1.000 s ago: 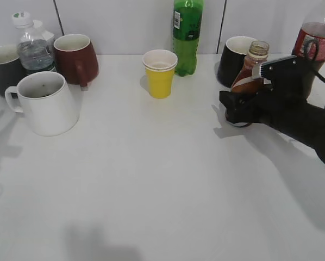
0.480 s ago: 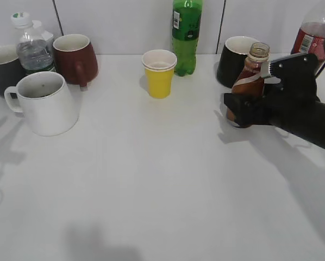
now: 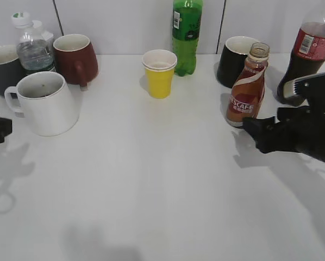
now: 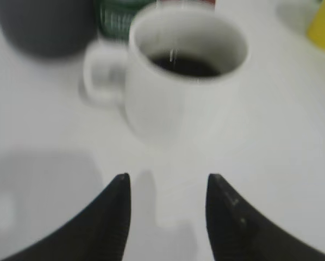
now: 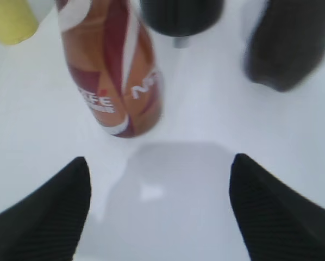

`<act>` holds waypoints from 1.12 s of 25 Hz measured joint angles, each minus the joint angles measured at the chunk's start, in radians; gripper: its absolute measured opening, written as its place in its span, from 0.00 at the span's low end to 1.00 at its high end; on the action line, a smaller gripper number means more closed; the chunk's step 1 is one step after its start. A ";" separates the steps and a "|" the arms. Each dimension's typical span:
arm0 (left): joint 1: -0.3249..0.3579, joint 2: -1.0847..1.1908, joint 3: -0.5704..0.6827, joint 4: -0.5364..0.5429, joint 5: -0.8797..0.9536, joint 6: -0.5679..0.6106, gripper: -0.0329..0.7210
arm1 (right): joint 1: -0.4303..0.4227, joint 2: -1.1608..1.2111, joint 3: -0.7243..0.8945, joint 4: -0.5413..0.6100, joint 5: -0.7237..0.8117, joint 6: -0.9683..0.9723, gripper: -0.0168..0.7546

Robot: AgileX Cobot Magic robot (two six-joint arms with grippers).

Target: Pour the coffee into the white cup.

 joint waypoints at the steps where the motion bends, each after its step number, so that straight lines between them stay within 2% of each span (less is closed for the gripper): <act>1: -0.011 -0.014 -0.029 -0.042 0.102 -0.002 0.51 | 0.000 -0.031 0.001 0.016 0.060 0.014 0.87; 5: -0.023 -0.074 -0.166 -0.131 0.468 -0.007 0.51 | 0.000 -0.193 0.001 0.051 0.294 0.082 0.85; 10: -0.024 -0.188 -0.292 -0.142 0.775 0.029 0.51 | 0.000 -0.453 -0.069 0.057 0.700 0.134 0.79; 15: -0.039 -0.367 -0.307 -0.140 0.870 0.074 0.51 | 0.000 -0.733 -0.211 0.065 1.189 0.139 0.77; 21: -0.076 -0.514 -0.307 -0.141 0.939 0.078 0.51 | 0.000 -1.053 -0.254 0.139 1.612 0.047 0.76; 25: -0.079 -0.684 -0.307 -0.139 0.986 0.078 0.51 | 0.000 -1.274 -0.254 0.143 1.815 0.030 0.76; 28: -0.084 -0.793 -0.281 -0.139 1.010 0.078 0.51 | 0.000 -1.440 -0.254 0.127 1.890 0.029 0.76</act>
